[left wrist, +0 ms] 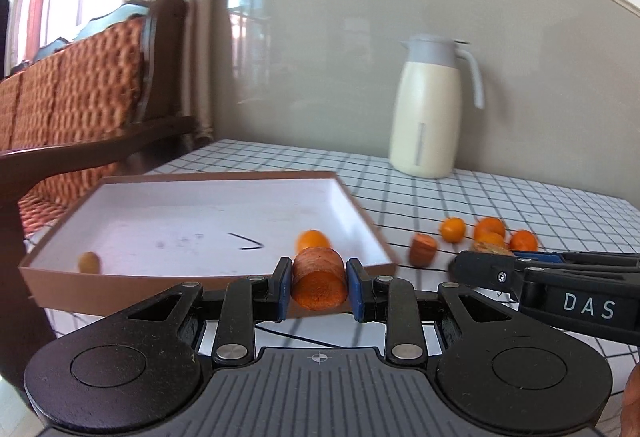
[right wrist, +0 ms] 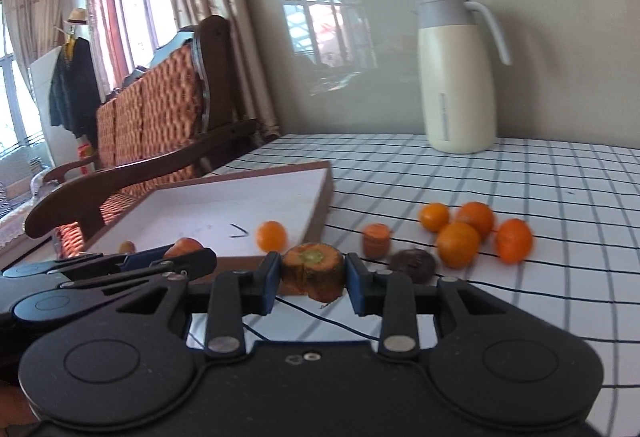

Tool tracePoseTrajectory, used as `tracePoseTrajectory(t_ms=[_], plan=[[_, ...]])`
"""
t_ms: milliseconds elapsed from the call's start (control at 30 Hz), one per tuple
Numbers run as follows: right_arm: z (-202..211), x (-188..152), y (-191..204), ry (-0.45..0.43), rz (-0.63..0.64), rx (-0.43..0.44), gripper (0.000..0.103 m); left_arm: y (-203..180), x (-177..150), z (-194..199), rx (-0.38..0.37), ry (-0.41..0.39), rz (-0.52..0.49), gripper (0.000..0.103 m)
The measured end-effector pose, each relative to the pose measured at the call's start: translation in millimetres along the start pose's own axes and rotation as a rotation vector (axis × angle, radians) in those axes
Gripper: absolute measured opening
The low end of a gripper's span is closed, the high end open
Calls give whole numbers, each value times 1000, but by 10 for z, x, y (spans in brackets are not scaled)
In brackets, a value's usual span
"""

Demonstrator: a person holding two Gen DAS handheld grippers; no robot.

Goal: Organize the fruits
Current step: 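Carry the carrot piece and cut orange in both tools over the box, then open both tools to drop the carrot piece and cut orange into the box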

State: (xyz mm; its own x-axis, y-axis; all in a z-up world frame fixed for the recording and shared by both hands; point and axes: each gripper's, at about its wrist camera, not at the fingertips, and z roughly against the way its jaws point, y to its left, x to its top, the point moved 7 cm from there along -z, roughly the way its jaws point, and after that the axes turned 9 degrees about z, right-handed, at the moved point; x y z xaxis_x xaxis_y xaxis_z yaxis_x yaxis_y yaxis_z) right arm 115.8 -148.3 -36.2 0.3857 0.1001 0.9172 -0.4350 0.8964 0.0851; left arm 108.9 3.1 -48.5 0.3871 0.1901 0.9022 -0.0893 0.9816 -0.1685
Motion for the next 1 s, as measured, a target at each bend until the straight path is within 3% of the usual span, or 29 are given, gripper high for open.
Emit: tracePoseTrajectory(t_ms=[567, 1000], plan=[[-391, 193, 415, -34, 16, 64, 26, 822, 221, -4, 161, -60, 98, 29], [-736, 286, 510, -45, -2, 52, 26, 1397, 360, -173, 262, -71, 146, 29]])
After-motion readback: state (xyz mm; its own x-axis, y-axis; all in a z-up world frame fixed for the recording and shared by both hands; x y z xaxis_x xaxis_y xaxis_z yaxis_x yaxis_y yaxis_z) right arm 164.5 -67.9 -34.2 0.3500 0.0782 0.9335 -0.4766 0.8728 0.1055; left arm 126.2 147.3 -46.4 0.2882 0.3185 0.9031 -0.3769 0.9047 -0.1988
